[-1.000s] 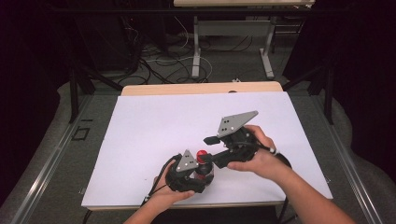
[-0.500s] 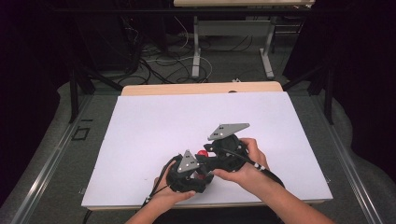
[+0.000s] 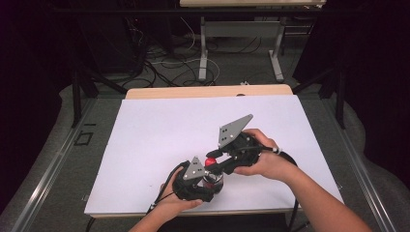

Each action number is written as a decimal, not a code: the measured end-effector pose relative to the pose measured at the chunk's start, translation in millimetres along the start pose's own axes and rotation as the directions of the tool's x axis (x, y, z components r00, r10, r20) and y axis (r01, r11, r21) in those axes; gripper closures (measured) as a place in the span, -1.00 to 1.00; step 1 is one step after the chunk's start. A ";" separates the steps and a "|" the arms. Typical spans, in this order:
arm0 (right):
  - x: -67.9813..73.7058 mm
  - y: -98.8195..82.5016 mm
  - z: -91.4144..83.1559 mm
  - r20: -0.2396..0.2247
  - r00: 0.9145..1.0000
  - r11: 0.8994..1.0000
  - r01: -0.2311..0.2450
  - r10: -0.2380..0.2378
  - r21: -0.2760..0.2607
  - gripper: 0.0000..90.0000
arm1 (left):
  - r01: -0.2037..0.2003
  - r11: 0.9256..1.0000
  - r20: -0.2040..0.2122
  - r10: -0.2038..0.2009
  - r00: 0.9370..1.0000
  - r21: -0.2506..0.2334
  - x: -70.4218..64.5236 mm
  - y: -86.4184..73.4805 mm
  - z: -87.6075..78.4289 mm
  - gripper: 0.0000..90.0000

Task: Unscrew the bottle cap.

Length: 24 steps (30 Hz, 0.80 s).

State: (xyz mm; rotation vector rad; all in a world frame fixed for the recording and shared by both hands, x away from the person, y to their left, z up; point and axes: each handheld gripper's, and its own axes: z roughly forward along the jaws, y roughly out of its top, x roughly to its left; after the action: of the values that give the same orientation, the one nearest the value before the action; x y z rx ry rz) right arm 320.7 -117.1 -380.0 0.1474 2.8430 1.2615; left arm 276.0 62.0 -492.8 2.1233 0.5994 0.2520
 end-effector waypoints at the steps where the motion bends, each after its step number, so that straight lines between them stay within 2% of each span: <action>1: -1.1 0.0 -1.3 -0.028 0.999 0.999 0.041 -0.041 -0.001 0.35 | -0.016 1.000 0.011 0.016 1.000 0.013 0.0 1.2 -1.6 -0.35; 3: -7.1 -0.3 -3.6 -0.077 0.994 0.997 0.082 -0.082 0.002 0.35 | -0.025 1.000 0.011 0.025 1.000 0.000 -2.1 1.1 -0.7 -0.35; 4: -9.7 -0.5 -4.1 -0.104 0.988 0.993 0.116 -0.115 -0.002 0.35 | -0.024 1.000 0.030 0.024 0.999 0.015 -2.8 1.4 -1.7 -0.35; 6: -14.5 -1.5 -5.0 -0.157 0.976 0.988 0.154 -0.153 -0.005 0.35 | -0.027 1.000 0.035 0.027 0.999 0.014 -3.5 1.3 -1.4 -0.35; 7: -16.2 -1.9 -5.3 -0.177 0.968 0.984 0.178 -0.176 -0.009 0.35 | -0.046 0.999 0.037 0.046 0.998 0.015 -4.1 1.5 -0.7 -0.35; 8: -18.2 -2.5 -5.4 -0.198 0.962 0.982 0.187 -0.186 -0.013 0.35 | -0.046 0.999 0.037 0.046 0.998 0.015 -4.1 1.5 -0.7 -0.35; 9: -18.2 -2.5 -5.4 -0.198 0.962 0.982 0.187 -0.186 -0.013 0.35 | -0.046 0.999 0.042 0.046 0.998 0.015 -4.8 1.4 -0.1 -0.35; 11: -22.8 -3.8 -3.8 -0.238 0.949 0.978 0.206 -0.207 -0.027 0.35 | -0.032 0.999 0.051 0.031 0.998 0.017 -6.3 1.1 0.8 -0.35; 13: -23.6 -4.3 -3.0 -0.243 0.950 0.980 0.195 -0.195 -0.024 0.34 | -0.031 0.999 0.041 0.030 0.999 0.023 -5.4 0.7 1.4 -0.35; 14: -23.1 -3.8 -2.3 -0.223 0.962 0.988 0.156 -0.155 -0.011 0.14 | -0.030 0.999 0.034 0.029 0.999 0.024 -4.6 0.6 1.1 -0.35; 15: -21.6 -3.6 -2.4 -0.213 0.968 0.991 0.130 -0.130 -0.014 0.00 | -0.030 0.999 0.028 0.030 0.999 0.020 -3.0 0.6 1.0 -0.35; 18: -14.2 -1.9 -7.9 -0.167 0.982 0.996 0.084 -0.088 -0.030 -0.08 | -0.014 1.000 0.005 0.014 1.000 0.004 -0.8 -0.1 0.7 -0.35; 19: -11.1 -1.1 -9.8 -0.139 0.988 0.997 0.059 -0.065 -0.047 -0.10 | -0.010 1.000 0.012 0.010 1.000 0.013 0.6 0.3 -0.5 -0.35; 20: -8.5 0.0 -11.9 -0.107 0.994 0.998 0.018 -0.025 -0.063 -0.11 | -0.004 1.000 -0.002 0.004 1.000 0.003 0.6 -0.2 0.2 -0.35; 21: -5.6 0.9 -13.5 -0.078 0.997 0.996 -0.021 0.015 -0.083 -0.11 | -0.008 1.000 0.003 0.008 1.000 0.017 1.9 0.4 -1.1 -0.35; 22: -2.0 1.5 -14.4 -0.024 0.998 0.993 -0.054 0.052 -0.102 -0.10 | 0.004 1.000 -0.010 -0.004 1.000 0.013 2.0 0.0 -0.4 -0.35; 23: 2.2 2.1 -14.5 0.031 0.996 0.990 -0.084 0.088 -0.115 -0.07 | 0.004 1.000 -0.023 -0.003 1.000 0.004 2.3 -0.3 0.3 -0.35; 24: 6.7 2.6 -14.8 0.105 0.987 0.987 -0.112 0.125 -0.115 -0.02 | 0.004 1.000 -0.023 -0.003 1.000 0.004 2.3 -0.3 0.3 -0.35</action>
State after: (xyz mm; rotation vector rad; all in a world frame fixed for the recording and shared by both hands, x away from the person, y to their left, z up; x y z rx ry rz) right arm 313.3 -125.7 -368.1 0.3775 2.6994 1.3782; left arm 278.0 63.1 -493.4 2.1257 0.6176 0.2741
